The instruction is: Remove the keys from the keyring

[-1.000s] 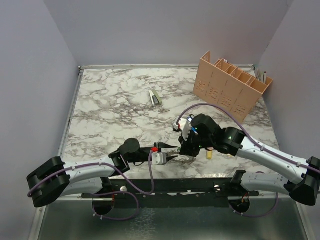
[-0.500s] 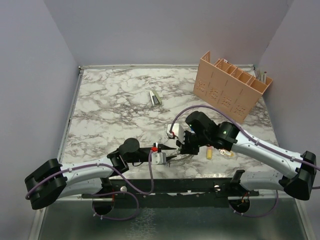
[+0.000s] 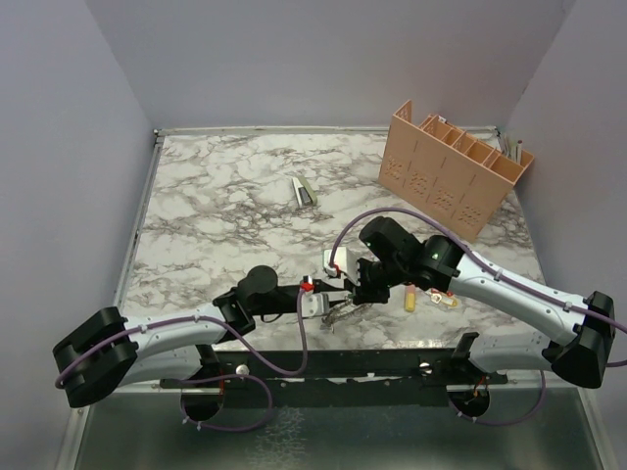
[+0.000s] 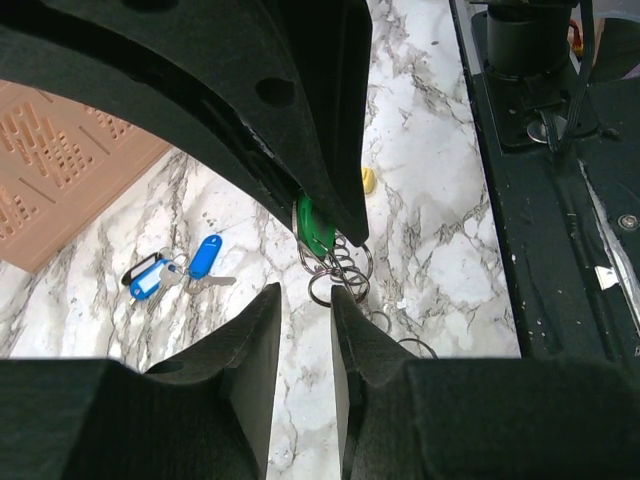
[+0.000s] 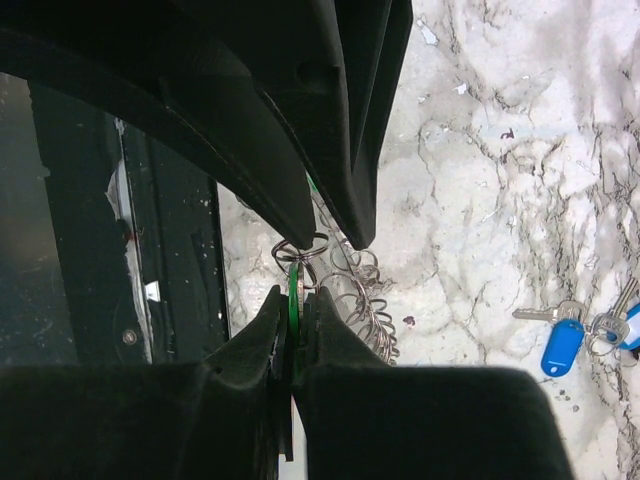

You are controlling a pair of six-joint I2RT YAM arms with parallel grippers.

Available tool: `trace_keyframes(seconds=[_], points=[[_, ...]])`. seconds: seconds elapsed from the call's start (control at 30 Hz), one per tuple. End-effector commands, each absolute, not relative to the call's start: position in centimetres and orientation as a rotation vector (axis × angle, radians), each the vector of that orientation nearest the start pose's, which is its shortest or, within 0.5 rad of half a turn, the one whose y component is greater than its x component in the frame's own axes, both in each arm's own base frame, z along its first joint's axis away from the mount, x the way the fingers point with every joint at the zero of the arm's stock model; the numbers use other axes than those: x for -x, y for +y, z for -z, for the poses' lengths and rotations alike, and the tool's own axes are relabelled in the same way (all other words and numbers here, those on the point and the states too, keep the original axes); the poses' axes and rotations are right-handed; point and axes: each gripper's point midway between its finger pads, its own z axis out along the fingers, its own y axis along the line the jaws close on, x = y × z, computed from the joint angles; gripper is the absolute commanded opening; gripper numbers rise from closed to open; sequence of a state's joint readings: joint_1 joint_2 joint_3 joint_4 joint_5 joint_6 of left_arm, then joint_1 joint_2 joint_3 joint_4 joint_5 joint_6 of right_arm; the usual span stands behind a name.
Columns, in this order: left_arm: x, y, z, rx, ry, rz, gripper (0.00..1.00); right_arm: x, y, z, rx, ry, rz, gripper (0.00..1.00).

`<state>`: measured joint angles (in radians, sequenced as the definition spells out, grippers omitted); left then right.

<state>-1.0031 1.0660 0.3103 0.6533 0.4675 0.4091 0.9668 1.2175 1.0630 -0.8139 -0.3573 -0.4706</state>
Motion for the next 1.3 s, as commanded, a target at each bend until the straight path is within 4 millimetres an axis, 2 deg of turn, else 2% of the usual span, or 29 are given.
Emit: trace_keyframes(seconds=[0.0,0.4,0.87,1.0,1.1,1.27], points=[[-13.7,-32.9,-16.0,-1.375,1.055,0.819,0.27,-12.4,26.5,-16.8,1.808,1.804,-0.683,0.01],[-13.2,-33.3,-16.1,-1.391,1.030,0.861,0.26,-12.3,26.8,-16.4,1.802,1.813,-0.707,0.01],[-12.9,-33.5,-16.0,-1.388,1.023,0.892,0.09,-12.5,26.6,-16.5,1.756,1.855,-0.691,0.01],[-13.6,-33.3,-16.2,-1.323,1.082,0.889,0.00,-12.7,26.3,-16.8,1.706,1.879,-0.669,0.01],[-14.4,-33.2,-16.3,-1.239,1.158,0.908,0.00,-12.8,26.1,-16.9,1.657,1.897,-0.665,0.01],[-14.5,-32.8,-16.7,-1.119,1.225,0.971,0.00,-12.6,25.7,-16.9,1.599,1.911,-0.669,0.01]])
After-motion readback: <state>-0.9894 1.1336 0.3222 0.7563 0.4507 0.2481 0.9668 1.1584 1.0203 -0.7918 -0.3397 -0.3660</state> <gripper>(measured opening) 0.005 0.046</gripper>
